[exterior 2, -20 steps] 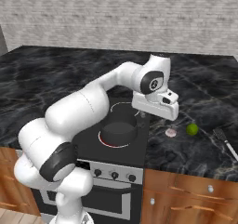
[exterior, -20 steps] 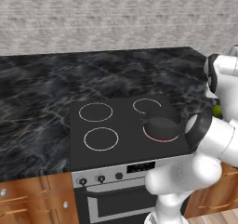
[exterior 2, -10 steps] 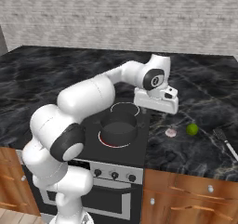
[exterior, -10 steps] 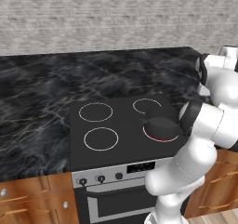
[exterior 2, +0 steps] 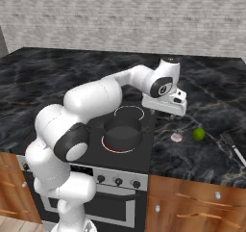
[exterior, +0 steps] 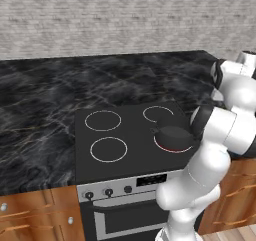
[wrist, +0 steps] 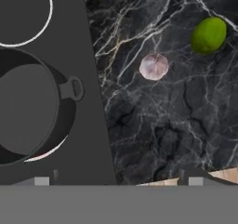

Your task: Put the garlic and lime in the pot. Retrieve the spatula and lightly stir the vegetables in the pot.

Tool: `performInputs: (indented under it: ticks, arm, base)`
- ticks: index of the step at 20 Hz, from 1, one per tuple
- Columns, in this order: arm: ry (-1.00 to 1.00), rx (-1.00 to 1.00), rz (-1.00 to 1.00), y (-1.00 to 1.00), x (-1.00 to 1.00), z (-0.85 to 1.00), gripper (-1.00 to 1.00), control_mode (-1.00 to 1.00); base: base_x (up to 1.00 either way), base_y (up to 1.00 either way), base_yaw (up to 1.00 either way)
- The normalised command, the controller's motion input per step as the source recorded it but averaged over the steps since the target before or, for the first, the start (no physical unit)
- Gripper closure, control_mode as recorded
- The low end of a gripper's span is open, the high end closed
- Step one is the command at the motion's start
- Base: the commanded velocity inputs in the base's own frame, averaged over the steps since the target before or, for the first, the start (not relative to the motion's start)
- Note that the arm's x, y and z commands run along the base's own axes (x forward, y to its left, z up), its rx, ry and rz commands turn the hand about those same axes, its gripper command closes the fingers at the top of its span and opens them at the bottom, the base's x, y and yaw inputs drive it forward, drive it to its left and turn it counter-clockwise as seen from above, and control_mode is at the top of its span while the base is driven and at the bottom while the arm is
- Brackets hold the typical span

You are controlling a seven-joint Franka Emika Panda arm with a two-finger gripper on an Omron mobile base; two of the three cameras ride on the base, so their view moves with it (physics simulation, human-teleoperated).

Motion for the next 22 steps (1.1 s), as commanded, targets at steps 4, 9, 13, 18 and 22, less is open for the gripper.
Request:
performInputs:
  ticks: [4, 9, 13, 18, 22]
  arm:
    - [0.14, -0.01, 0.01, -0.38, 0.13, -0.25, -1.0, -1.0]
    - [0.11, 0.0, 0.02, -0.41, 0.28, -0.47, -1.0, -1.0]
    - [0.16, 0.0, 0.04, -0.21, 0.38, -0.46, -1.0, -1.0]
    - [0.06, 0.0, 0.07, -0.02, 0.41, -0.23, -1.0, -1.0]
    - [0.06, 0.01, 0.07, -0.04, 0.48, -0.27, -1.0, -1.0]
  base:
    - [0.0, 0.0, 0.0]
    - [0.0, 0.0, 0.0]
    - [0.0, 0.0, 0.0]
    - [0.0, 0.0, 0.0]
    - [0.0, 0.0, 0.0]
